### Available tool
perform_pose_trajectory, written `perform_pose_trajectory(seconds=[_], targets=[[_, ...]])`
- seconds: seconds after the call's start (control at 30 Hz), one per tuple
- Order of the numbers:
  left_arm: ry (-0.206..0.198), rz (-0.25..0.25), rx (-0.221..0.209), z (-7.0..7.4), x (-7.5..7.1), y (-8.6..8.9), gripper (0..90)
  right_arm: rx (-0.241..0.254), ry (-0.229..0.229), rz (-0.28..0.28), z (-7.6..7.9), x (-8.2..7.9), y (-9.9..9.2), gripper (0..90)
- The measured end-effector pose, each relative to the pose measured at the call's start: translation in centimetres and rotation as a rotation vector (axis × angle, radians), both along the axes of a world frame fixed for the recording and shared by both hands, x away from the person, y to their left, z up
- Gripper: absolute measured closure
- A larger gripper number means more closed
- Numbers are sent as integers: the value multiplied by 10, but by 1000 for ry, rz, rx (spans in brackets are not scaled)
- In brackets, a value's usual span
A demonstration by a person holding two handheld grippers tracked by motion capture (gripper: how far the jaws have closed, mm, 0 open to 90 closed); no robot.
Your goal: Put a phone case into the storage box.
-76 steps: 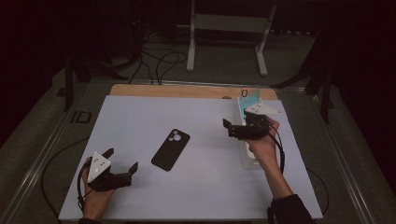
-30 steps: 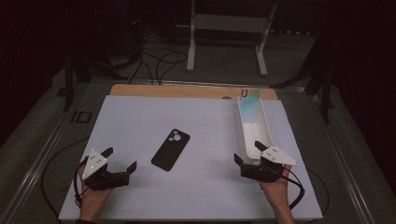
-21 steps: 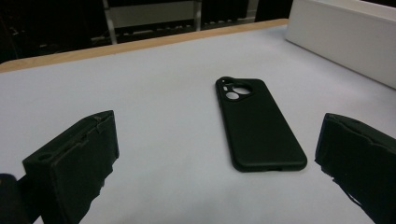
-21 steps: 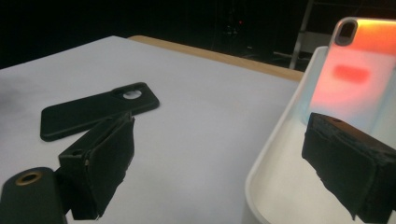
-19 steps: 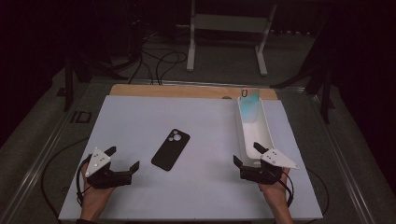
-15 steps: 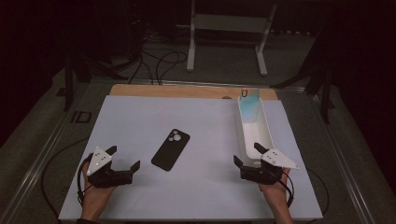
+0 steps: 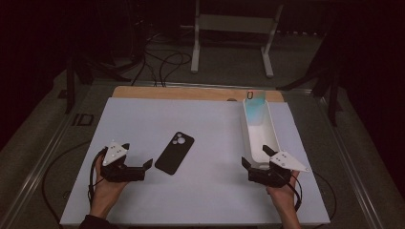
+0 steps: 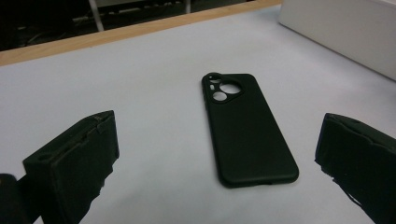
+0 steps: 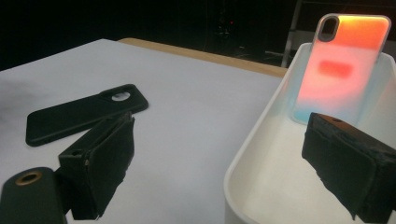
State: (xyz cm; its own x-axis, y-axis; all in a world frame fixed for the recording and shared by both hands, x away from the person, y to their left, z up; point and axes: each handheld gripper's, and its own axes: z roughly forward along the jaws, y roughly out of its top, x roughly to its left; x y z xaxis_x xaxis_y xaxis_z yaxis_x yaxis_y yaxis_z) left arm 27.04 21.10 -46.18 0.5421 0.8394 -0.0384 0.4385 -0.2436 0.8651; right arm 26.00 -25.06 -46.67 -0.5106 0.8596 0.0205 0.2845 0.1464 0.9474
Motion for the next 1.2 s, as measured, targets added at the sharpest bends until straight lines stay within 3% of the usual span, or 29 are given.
perform_pose_trajectory(seconds=[0.3,1.2], targets=[[43,2,18,-2,15,-15,0,-2,2,-4,0,1,0,93],[119,-20,92,-20,45,-57,0,3,7,-10,0,2,-3,93]])
